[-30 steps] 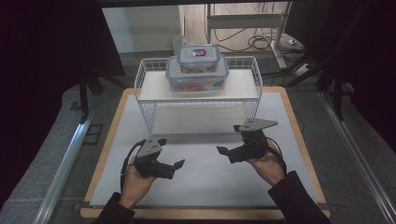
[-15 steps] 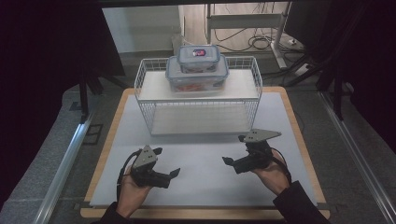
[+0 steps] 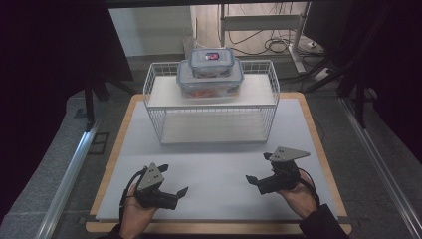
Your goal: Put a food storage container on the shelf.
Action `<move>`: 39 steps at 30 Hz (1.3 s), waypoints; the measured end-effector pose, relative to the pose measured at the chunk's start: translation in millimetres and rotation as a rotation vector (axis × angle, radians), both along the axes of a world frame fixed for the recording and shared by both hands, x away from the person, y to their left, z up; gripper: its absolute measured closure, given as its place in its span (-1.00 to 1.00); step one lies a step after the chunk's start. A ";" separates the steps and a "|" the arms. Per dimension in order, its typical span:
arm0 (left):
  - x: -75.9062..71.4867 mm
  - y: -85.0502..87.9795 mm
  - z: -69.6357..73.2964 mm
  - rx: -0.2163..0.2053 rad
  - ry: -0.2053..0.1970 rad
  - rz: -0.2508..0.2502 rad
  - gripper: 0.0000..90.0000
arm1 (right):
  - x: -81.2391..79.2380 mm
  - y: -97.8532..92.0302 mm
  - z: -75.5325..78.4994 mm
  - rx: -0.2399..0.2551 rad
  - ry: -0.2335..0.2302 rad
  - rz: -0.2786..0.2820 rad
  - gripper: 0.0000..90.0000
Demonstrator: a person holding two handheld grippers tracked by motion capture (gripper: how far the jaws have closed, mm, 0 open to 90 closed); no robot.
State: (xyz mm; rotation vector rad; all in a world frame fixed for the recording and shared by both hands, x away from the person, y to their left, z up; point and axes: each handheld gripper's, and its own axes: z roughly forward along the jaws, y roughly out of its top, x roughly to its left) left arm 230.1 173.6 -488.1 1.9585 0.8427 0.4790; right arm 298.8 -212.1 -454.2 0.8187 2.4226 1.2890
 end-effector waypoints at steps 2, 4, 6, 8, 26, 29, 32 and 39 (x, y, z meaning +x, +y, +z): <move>-1.1 1.4 -0.7 -0.004 0.001 0.003 -0.94 | -2.3 -1.6 -1.1 -0.006 -0.004 -0.002 -0.99; -3.2 4.5 -2.2 -0.007 0.005 0.013 -0.94 | -4.6 -3.5 -2.5 -0.009 -0.004 -0.006 -0.98; -5.0 7.3 -3.6 -0.011 0.006 0.021 -0.94 | -6.4 -5.7 -4.1 -0.011 -0.005 -0.010 -0.99; -6.8 9.4 -4.6 -0.009 0.005 0.030 -0.94 | -8.1 -8.2 -5.8 -0.013 -0.004 -0.016 -0.98; -21.2 20.5 -17.7 0.053 0.010 0.078 -0.94 | -20.6 -33.9 -22.4 -0.021 0.007 -0.079 -0.98; -23.2 22.5 -21.2 0.051 0.025 0.084 -0.94 | -23.3 -39.5 -27.6 -0.026 0.019 -0.093 -0.98; -24.4 24.5 -24.8 0.048 0.043 0.090 -0.94 | -24.7 -41.9 -30.3 -0.030 0.028 -0.099 -0.98; -22.9 29.8 -29.0 0.023 0.082 0.102 -0.95 | -28.8 -49.6 -42.3 -0.047 0.068 -0.117 -0.98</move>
